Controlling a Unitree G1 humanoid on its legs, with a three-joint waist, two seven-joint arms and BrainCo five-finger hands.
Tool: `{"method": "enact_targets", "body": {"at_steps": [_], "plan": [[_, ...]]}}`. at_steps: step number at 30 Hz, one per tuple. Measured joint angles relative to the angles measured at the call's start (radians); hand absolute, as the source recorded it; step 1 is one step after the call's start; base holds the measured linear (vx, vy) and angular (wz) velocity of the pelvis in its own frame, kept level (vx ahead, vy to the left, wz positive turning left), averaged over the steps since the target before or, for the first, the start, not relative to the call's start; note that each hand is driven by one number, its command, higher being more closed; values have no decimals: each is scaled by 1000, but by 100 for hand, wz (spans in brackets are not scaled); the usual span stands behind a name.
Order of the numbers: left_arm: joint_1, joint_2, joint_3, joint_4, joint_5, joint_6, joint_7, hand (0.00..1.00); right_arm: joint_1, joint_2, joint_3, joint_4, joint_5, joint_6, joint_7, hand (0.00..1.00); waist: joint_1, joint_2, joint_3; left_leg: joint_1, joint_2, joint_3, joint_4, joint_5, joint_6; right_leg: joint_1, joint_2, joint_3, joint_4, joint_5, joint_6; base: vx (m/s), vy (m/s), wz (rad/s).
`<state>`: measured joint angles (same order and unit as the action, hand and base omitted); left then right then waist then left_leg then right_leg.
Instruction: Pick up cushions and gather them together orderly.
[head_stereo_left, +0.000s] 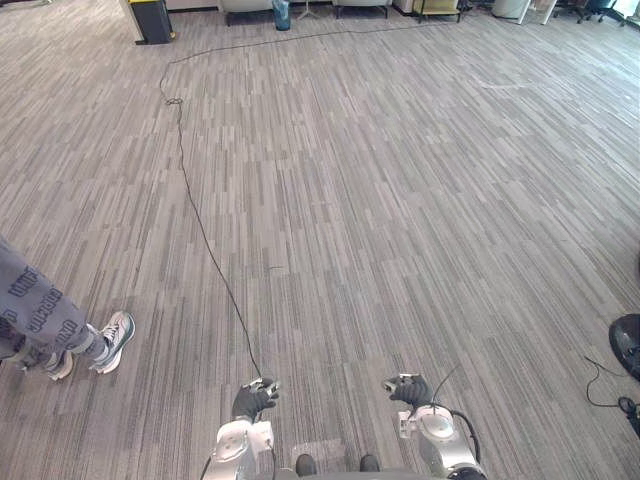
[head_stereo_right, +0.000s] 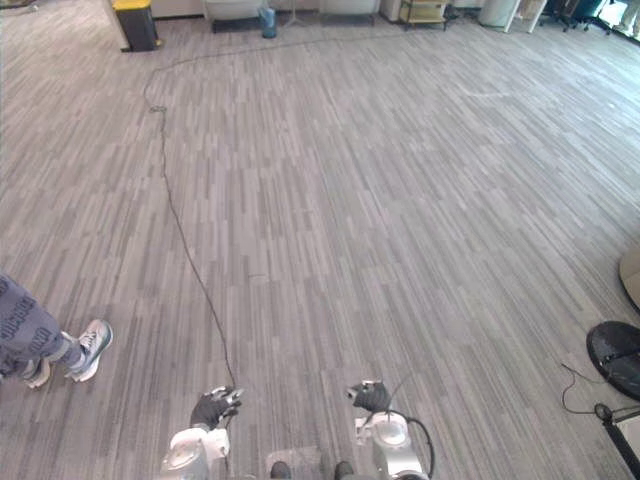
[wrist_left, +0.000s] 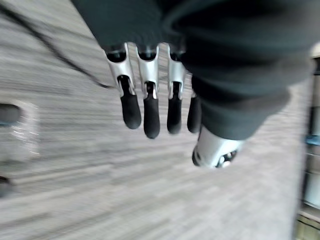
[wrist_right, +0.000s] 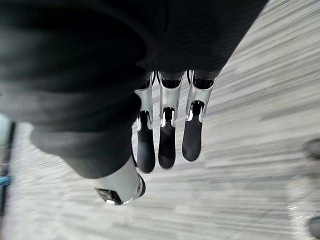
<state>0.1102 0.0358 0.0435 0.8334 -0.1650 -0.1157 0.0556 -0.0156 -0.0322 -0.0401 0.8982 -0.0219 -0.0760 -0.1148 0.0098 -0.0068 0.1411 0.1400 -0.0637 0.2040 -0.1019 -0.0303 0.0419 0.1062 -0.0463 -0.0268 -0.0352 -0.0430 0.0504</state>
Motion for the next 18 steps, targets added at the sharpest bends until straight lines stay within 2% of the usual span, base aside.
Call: {"method": "enact_targets", "body": {"at_steps": [6,18], "plan": [[0,12,64,112,48,17,6,0,11,-7,-74,65,46,11,-5,0,-1,1,0,2,0,0,0,0,0,3,0,-1,0,0,0,-24,-29,1],[-1,-25,196,162,57,24,8,0,37,27,-194,110,63,31,-14,0,2,10,2,7,0,-22,-7,9,-1,23,-2,-27,2,-3,1,-42,-39,6]]}}
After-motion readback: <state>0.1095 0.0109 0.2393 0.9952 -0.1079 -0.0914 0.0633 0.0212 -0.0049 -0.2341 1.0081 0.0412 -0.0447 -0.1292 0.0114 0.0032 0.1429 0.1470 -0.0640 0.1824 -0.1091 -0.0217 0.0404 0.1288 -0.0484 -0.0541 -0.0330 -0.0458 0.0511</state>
